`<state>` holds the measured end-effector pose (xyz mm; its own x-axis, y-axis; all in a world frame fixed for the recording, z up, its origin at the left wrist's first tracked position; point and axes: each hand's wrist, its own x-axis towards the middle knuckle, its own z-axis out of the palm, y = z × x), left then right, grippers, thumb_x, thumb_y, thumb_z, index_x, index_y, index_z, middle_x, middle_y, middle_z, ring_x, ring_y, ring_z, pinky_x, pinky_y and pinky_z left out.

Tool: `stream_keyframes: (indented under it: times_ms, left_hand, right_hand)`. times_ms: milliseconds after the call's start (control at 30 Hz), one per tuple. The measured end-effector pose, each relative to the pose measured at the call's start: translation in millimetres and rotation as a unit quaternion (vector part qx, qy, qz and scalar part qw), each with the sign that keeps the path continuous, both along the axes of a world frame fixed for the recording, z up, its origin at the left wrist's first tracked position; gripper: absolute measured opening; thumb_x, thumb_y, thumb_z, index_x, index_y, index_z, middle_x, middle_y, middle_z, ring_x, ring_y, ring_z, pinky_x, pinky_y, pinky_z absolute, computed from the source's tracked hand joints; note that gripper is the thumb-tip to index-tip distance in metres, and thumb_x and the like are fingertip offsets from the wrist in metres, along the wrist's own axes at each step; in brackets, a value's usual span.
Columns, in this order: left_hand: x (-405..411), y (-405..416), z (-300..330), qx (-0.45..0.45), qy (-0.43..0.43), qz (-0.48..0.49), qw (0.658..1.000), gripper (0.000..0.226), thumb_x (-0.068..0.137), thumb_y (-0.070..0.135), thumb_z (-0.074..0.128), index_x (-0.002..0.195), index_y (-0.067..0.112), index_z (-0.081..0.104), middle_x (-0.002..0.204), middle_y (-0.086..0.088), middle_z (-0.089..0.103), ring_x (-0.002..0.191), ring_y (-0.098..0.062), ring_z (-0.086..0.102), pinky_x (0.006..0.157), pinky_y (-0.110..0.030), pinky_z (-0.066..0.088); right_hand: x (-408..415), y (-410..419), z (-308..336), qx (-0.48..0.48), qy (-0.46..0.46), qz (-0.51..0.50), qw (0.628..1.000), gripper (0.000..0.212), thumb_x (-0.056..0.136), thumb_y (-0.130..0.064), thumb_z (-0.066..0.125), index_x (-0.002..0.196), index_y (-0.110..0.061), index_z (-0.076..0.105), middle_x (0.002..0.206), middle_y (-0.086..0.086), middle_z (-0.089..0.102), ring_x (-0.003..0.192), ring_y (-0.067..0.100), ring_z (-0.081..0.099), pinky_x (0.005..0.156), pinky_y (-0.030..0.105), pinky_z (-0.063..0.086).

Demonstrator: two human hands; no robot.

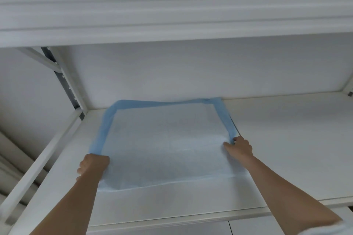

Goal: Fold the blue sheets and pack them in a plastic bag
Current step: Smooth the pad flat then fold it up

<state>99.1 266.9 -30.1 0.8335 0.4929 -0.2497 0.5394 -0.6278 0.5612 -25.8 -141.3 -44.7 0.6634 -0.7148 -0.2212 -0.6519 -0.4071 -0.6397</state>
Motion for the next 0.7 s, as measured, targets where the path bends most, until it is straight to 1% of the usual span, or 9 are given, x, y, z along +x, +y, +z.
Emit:
stream_keyframes:
  times_ms: [67, 100, 167, 233, 367, 467, 533, 600, 700]
  left_hand:
    - [-4.8, 3.3, -0.9, -0.026, -0.009, -0.009, 1.000, 0.026, 0.077, 0.003, 0.060, 0.101, -0.007, 0.059, 0.080, -0.017, 0.056, 0.084, -0.037, 0.056, 0.084, -0.039, 0.049]
    - [-7.0, 4.8, -1.7, -0.026, -0.015, -0.008, 0.999, 0.024, 0.078, 0.001, 0.059, 0.100, -0.008, 0.058, 0.079, -0.018, 0.056, 0.081, -0.036, 0.055, 0.080, -0.038, 0.048]
    - [-9.6, 6.1, -5.0, -0.035, -0.026, -0.008, 0.999, 0.024, 0.080, -0.001, 0.058, 0.102, -0.010, 0.059, 0.083, -0.020, 0.056, 0.078, -0.035, 0.053, 0.073, -0.036, 0.045]
    - [-13.4, 3.4, -4.5, -0.040, -0.022, -0.010, 0.999, 0.024, 0.082, -0.002, 0.058, 0.103, -0.013, 0.060, 0.084, -0.021, 0.056, 0.075, -0.033, 0.052, 0.069, -0.035, 0.042]
    - [-20.1, -2.8, -4.4, -0.044, -0.016, -0.009, 0.999, 0.022, 0.081, -0.001, 0.060, 0.100, -0.012, 0.061, 0.082, -0.021, 0.058, 0.073, -0.033, 0.054, 0.067, -0.032, 0.044]
    - [-24.2, -9.4, -4.5, -0.062, -0.004, -0.016, 0.998, 0.020, 0.077, -0.002, 0.062, 0.094, -0.013, 0.062, 0.072, -0.020, 0.057, 0.066, -0.032, 0.055, 0.061, -0.031, 0.042]
    - [-28.0, -18.2, -3.1, -0.065, -0.002, -0.027, 0.998, 0.018, 0.075, -0.003, 0.064, 0.090, -0.013, 0.062, 0.064, -0.017, 0.054, 0.061, -0.031, 0.054, 0.057, -0.030, 0.040]
    - [-31.7, -30.6, -1.9, -0.061, -0.003, -0.039, 0.997, 0.016, 0.075, -0.003, 0.064, 0.088, -0.012, 0.062, 0.060, -0.016, 0.052, 0.055, -0.029, 0.052, 0.051, -0.027, 0.038]
    - [-36.5, -54.6, -0.1, -0.055, -0.005, -0.055, 0.997, 0.012, 0.076, -0.003, 0.063, 0.085, -0.010, 0.061, 0.057, -0.014, 0.052, 0.049, -0.026, 0.050, 0.045, -0.025, 0.035]
  right_hand:
    - [-1.2, 0.2, 0.8, 0.024, -0.019, 0.031, 0.999, 0.021, 0.085, -0.030, 0.059, 0.087, -0.010, 0.054, 0.080, 0.005, 0.059, 0.070, 0.020, 0.056, 0.062, 0.030, 0.046]
    - [-1.7, 0.2, 0.9, 0.033, -0.024, 0.043, 0.998, 0.020, 0.087, -0.028, 0.058, 0.084, -0.009, 0.054, 0.074, 0.004, 0.055, 0.064, 0.018, 0.052, 0.057, 0.029, 0.041]
    - [-3.3, -0.2, 0.0, 0.044, -0.028, 0.059, 0.997, 0.021, 0.091, -0.025, 0.054, 0.077, -0.010, 0.050, 0.069, 0.003, 0.049, 0.060, 0.015, 0.045, 0.053, 0.027, 0.034]
    - [-4.3, 0.0, -2.7, 0.035, -0.030, 0.069, 0.997, 0.024, 0.094, -0.023, 0.051, 0.074, -0.010, 0.045, 0.069, 0.002, 0.047, 0.059, 0.014, 0.043, 0.052, 0.026, 0.032]
    - [-5.9, -5.2, -9.1, 0.012, -0.033, 0.046, 0.998, 0.023, 0.094, -0.016, 0.050, 0.073, -0.009, 0.045, 0.070, 0.004, 0.048, 0.058, 0.014, 0.043, 0.050, 0.023, 0.032]
    - [-12.2, -16.1, -8.4, 0.015, -0.043, 0.020, 0.999, 0.024, 0.092, -0.013, 0.050, 0.070, -0.011, 0.043, 0.069, 0.004, 0.048, 0.057, 0.014, 0.044, 0.048, 0.024, 0.031]
    - [-18.6, -26.1, -7.0, 0.016, -0.048, 0.005, 0.999, 0.020, 0.092, -0.014, 0.051, 0.072, -0.010, 0.047, 0.072, 0.005, 0.051, 0.060, 0.017, 0.048, 0.050, 0.027, 0.032]
    - [-26.2, -37.2, -6.1, 0.019, -0.056, -0.009, 0.998, 0.014, 0.091, -0.014, 0.051, 0.081, -0.005, 0.054, 0.078, 0.009, 0.057, 0.063, 0.021, 0.053, 0.052, 0.028, 0.035]
    - [-40.0, -55.6, -5.3, 0.036, -0.072, -0.034, 0.996, 0.013, 0.090, -0.012, 0.049, 0.079, -0.005, 0.052, 0.077, 0.010, 0.058, 0.057, 0.019, 0.053, 0.048, 0.026, 0.037]
